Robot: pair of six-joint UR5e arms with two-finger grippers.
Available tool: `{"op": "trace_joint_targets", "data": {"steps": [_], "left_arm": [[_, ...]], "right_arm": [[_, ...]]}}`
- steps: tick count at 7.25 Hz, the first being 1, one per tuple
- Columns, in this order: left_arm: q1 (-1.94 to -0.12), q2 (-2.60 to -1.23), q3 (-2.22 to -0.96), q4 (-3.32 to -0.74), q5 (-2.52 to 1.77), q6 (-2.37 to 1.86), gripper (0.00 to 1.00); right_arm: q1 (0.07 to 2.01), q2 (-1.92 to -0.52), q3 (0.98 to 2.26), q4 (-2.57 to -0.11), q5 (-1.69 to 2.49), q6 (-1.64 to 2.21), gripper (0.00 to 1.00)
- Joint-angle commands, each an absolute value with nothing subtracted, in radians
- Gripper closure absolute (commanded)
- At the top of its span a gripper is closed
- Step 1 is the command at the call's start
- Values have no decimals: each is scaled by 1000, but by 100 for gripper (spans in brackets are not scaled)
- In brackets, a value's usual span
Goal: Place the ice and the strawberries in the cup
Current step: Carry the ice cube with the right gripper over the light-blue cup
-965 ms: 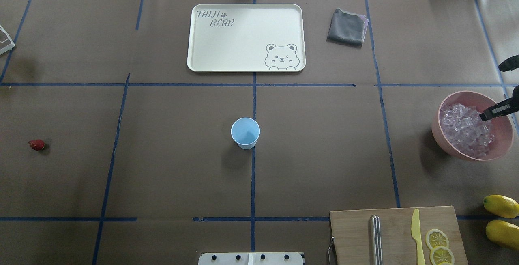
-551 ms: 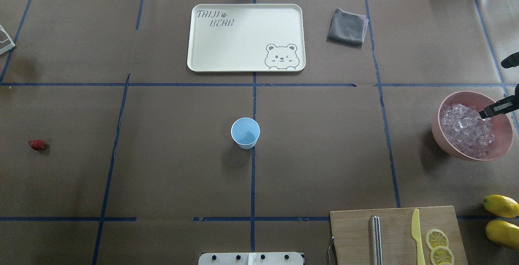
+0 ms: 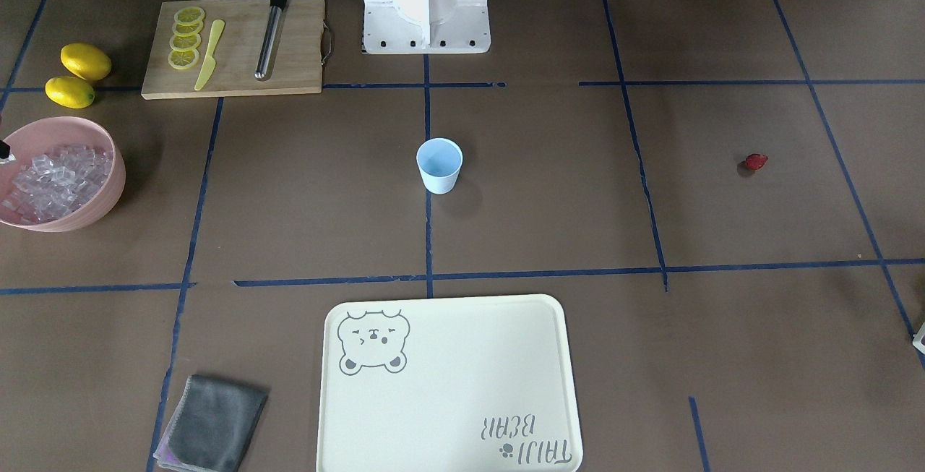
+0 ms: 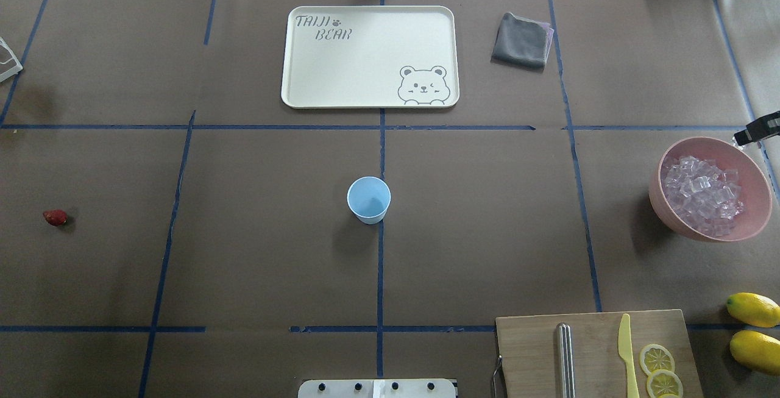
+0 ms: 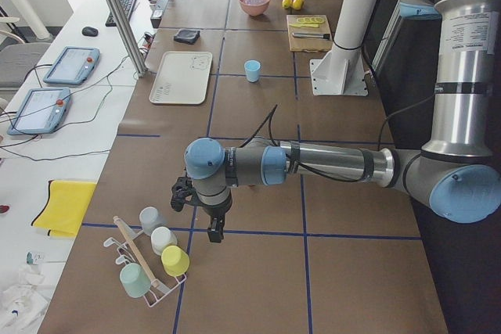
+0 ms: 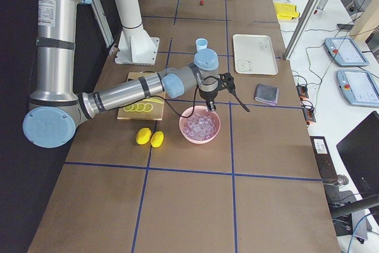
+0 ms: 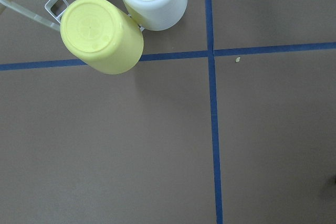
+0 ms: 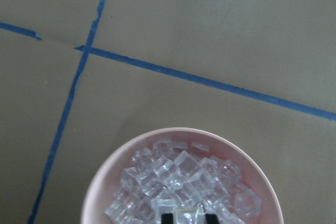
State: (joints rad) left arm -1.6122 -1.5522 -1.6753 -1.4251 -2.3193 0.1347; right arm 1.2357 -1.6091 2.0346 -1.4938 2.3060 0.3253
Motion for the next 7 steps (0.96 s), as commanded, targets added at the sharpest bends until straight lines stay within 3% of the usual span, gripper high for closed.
{"op": "trace_joint_targets", "data": {"steps": [1,5,7], "left_arm": [[-1612,-1554,-1675,-1425,-2325,133,0],[-1611,-1555,-1675,-1424,-2330,133,0],[-1611,-1554,-1674,-1424,-2332,133,0]], "right_arm": [[1223,-1385,2098,-1795,2307,340,100],[904,-1061,2083,-1879,2208,793,100],[762,-912,2013,-1879,2099,995,100]]}}
